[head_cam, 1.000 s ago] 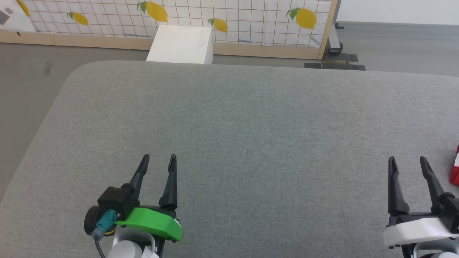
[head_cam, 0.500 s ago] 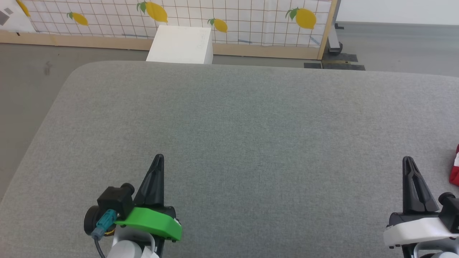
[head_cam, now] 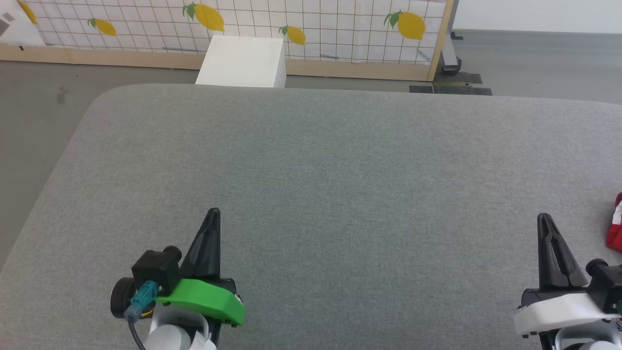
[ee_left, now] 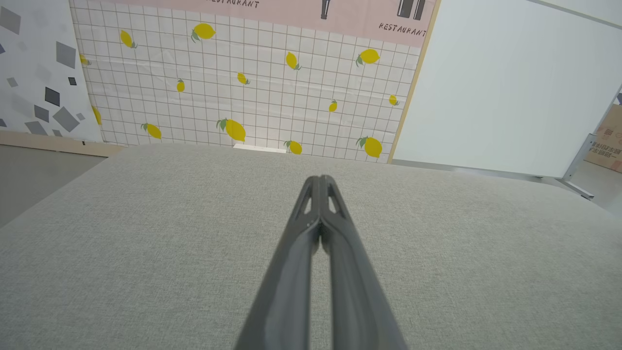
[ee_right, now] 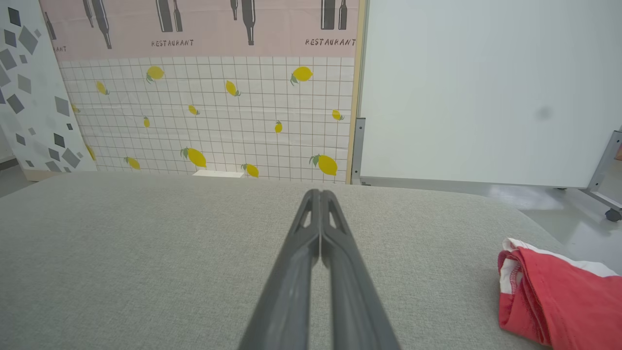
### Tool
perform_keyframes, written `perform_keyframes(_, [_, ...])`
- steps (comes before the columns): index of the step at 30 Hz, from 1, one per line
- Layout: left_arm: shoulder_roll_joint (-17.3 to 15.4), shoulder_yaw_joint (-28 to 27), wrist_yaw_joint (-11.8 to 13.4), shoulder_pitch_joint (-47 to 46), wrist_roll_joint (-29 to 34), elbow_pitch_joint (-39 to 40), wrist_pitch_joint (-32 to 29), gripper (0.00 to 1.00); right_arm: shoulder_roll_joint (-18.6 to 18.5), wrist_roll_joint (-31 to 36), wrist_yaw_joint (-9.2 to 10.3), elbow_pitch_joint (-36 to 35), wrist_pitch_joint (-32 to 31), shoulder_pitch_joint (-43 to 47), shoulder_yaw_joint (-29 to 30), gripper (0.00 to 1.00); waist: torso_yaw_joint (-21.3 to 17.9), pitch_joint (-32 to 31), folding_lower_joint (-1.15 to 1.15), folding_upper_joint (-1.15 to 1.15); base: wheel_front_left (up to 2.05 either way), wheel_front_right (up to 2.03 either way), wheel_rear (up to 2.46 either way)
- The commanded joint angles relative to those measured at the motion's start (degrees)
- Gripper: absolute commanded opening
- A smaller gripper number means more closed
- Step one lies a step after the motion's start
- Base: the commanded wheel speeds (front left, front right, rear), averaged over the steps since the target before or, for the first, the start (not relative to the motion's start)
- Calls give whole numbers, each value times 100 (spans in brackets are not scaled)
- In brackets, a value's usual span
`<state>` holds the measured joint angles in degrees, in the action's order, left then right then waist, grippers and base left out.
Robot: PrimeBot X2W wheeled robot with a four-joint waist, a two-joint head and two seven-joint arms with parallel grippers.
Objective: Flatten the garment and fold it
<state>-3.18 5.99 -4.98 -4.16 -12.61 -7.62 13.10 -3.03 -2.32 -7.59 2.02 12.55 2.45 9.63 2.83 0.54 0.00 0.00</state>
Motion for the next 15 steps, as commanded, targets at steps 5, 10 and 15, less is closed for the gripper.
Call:
perform_keyframes(5, [5, -54, 46, 69, 99, 64, -86, 0, 2, 37, 2, -29, -79, -39, -69, 0, -14, -3, 0, 0, 0, 0, 0])
perform_keyframes(10, [6, -79, 67, 85, 152, 96, -142, 0, 3, 46, 2, -37, -133, -48, -110, 0, -26, -5, 0, 0, 0, 0, 0])
perform_keyframes(15, [7, -105, 89, 102, 208, 129, -201, 0, 4, 56, 2, -45, -190, -58, -153, 0, -39, -8, 0, 0, 0, 0, 0])
